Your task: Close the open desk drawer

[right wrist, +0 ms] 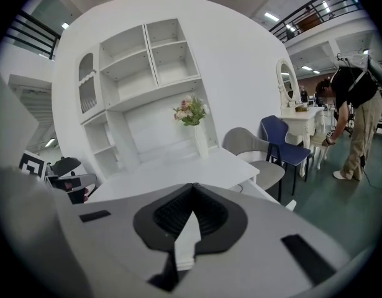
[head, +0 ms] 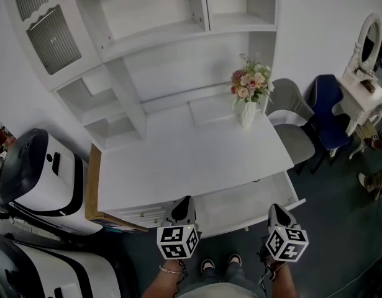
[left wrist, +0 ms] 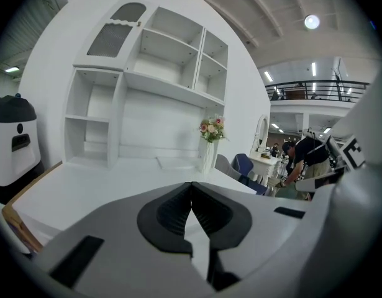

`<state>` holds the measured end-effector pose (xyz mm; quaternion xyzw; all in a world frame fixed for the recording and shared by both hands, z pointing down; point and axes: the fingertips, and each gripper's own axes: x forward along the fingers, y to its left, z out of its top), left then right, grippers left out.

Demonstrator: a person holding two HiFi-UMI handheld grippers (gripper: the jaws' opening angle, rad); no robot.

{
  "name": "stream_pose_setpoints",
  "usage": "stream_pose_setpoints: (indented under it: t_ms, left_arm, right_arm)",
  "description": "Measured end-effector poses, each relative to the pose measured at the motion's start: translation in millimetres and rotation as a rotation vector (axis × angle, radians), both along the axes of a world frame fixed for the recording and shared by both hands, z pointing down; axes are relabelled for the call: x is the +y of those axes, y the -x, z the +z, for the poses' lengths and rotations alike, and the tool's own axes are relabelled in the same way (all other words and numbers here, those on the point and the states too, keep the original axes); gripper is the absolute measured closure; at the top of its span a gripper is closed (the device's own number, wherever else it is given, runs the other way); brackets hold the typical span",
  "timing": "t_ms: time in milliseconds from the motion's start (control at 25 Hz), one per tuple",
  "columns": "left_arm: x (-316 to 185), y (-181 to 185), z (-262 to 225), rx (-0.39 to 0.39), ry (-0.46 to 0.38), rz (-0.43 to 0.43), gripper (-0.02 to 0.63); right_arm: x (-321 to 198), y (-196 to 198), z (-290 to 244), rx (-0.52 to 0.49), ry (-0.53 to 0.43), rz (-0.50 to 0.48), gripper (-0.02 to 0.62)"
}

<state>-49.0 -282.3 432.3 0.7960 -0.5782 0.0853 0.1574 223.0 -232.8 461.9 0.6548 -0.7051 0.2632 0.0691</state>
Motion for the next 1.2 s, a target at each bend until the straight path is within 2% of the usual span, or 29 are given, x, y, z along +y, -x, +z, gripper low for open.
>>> stream_pose_setpoints:
  t_ms: [480,720,1000,1200]
  left_arm:
    - [54,16,72,-0.028,0.154,-0.002,0.586]
    - [74,29,98,-0.038,0.201,-0.016,0.586]
    - [87,33,108,-0.053,0.219,-0.02,0.587]
    - [89,40,108,-0.064,0.216,-0.034,0.586]
  right_arm:
    - [46,17,73,-0.002,0.139,0.017,0.588]
    - [67,27,108,-0.021,0.194,0.016,0.588]
    - [74,35,134,-0.01,0.227,0.0,0.588]
    - [69,43,148,0.029,0.201,-0.03,0.588]
